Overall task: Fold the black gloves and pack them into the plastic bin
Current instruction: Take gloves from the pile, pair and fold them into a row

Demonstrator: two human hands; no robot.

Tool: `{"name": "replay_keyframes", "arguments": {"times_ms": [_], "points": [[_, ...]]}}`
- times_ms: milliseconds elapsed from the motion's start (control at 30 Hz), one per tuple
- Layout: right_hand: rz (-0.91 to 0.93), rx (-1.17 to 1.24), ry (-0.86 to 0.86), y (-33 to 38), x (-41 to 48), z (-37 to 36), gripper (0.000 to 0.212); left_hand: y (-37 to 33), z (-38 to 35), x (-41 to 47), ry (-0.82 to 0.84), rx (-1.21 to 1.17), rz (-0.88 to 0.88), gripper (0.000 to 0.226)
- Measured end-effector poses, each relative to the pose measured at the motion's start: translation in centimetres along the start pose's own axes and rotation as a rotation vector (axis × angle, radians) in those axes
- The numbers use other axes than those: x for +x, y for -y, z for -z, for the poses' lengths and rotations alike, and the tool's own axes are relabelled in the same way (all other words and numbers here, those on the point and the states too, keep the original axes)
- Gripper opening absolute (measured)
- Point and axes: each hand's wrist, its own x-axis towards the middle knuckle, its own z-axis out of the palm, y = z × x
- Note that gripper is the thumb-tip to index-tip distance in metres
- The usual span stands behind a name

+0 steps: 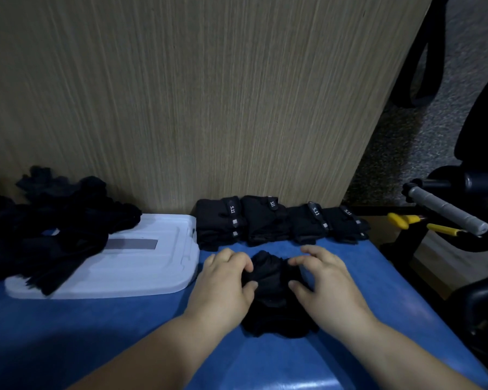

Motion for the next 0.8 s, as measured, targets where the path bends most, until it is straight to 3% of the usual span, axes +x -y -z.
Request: {"name": "replay_keyframes", "arguments": {"times_ms": [100, 167, 267, 333, 467, 567, 633, 800], "points": [[0.163, -0.003, 0.06, 0.6, 0.0, 0.0, 0.037, -0.1, 0.2, 0.1, 0.066, 0.021, 0.024, 0.015], [0.217, 0.008, 0.214, 1.0, -0.2, -0.1, 0.047, -0.1, 0.3, 0.2, 0.109, 0.035, 0.019, 0.016], [0.185, -0.065, 0.482, 0.8, -0.4, -0.4, 0.059, -0.1, 0.9, 0.3, 0.133, -0.064, 0.052, 0.013], [0.174, -0.128, 0.569, 0.6, -0.4, -0.5, 0.058, 0.1, 1.7, 0.6, 0.129, -0.122, 0.122, 0.012], [0.174, -0.156, 0.606, 0.4, -0.4, -0.3, 0.057, 0.9, 3.4, 1.1, 0.219, -0.105, 0.259, 0.03], [0.172, -0.167, 0.61, 0.4, -0.5, -0.3, 0.057, 0.7, 3.6, 0.9, 0.311, -0.3, 0.291, 0.02], [0.167, -0.155, 0.597, 0.4, -0.6, -0.4, 0.058, 0.4, 3.3, 0.8, 0.328, -0.398, 0.251, 0.004], [0.169, -0.091, 0.531, 0.4, -0.7, -0.2, 0.061, -0.2, 2.3, 0.4, 0.243, -0.4, 0.092, 0.02]]}}
